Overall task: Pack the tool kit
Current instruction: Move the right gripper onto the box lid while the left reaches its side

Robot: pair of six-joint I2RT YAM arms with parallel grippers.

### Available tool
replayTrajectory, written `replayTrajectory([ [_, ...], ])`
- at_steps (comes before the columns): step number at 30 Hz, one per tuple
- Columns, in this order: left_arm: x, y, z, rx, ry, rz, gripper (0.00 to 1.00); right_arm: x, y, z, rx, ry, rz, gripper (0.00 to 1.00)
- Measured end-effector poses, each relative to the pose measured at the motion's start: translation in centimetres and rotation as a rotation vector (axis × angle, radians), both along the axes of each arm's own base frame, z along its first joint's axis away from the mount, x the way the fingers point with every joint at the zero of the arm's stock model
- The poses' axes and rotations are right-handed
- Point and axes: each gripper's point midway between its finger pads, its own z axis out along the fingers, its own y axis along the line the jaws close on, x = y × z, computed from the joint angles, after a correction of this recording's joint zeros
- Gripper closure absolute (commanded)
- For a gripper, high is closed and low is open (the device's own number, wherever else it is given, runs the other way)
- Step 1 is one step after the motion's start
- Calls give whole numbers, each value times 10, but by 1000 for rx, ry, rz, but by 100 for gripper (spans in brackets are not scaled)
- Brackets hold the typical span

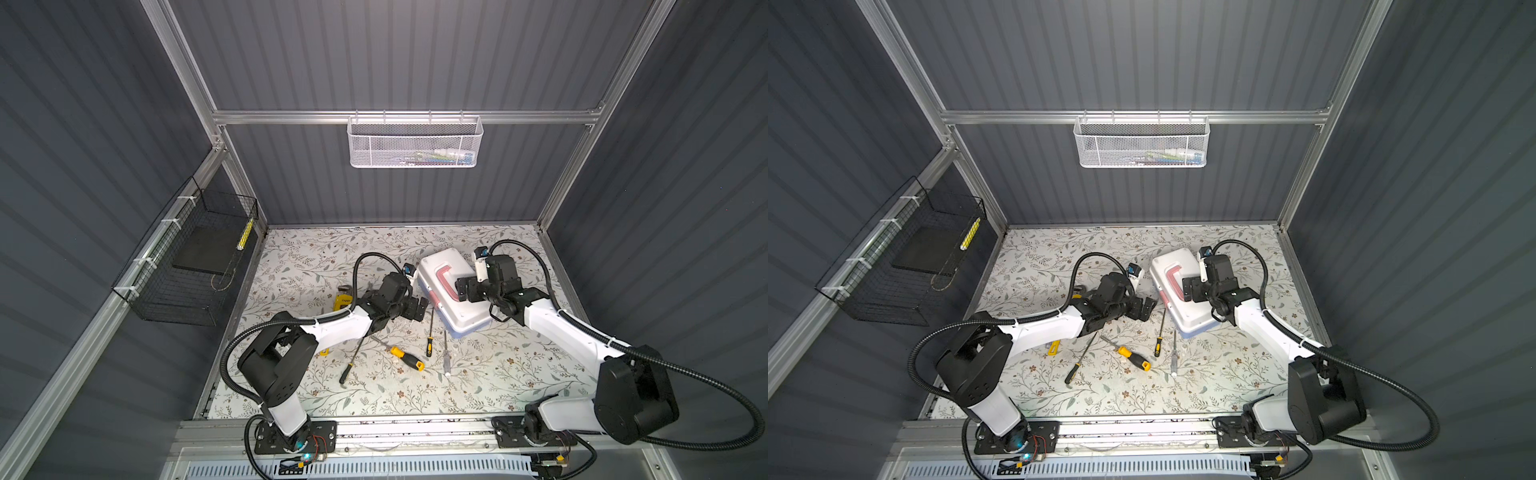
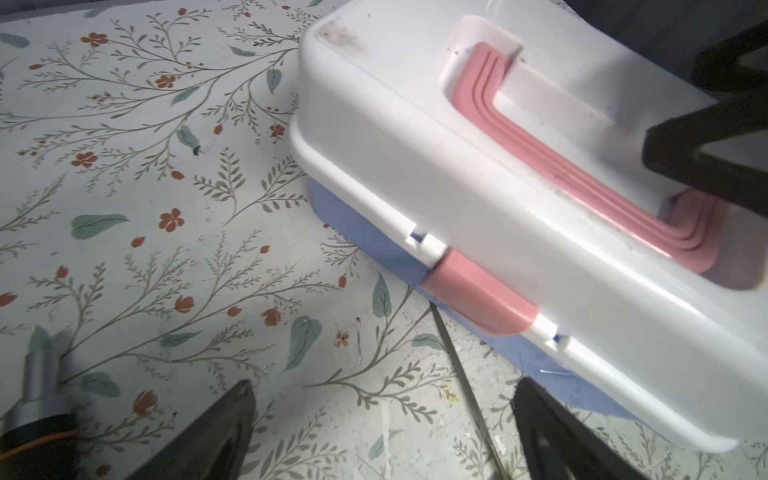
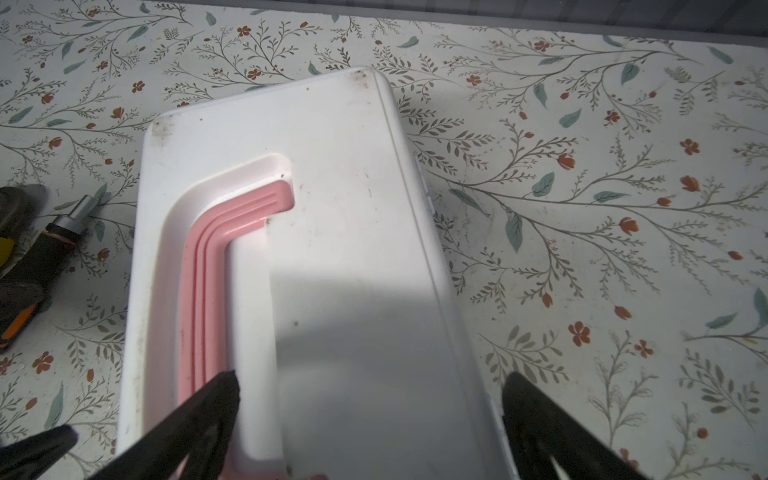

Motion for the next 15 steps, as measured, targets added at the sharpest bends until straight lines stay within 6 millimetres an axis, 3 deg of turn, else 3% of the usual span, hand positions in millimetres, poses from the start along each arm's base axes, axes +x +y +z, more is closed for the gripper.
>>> replayTrajectory([
  [15, 5, -41, -16, 30, 50, -73, 3, 4, -11, -14, -18, 49, -36, 10],
])
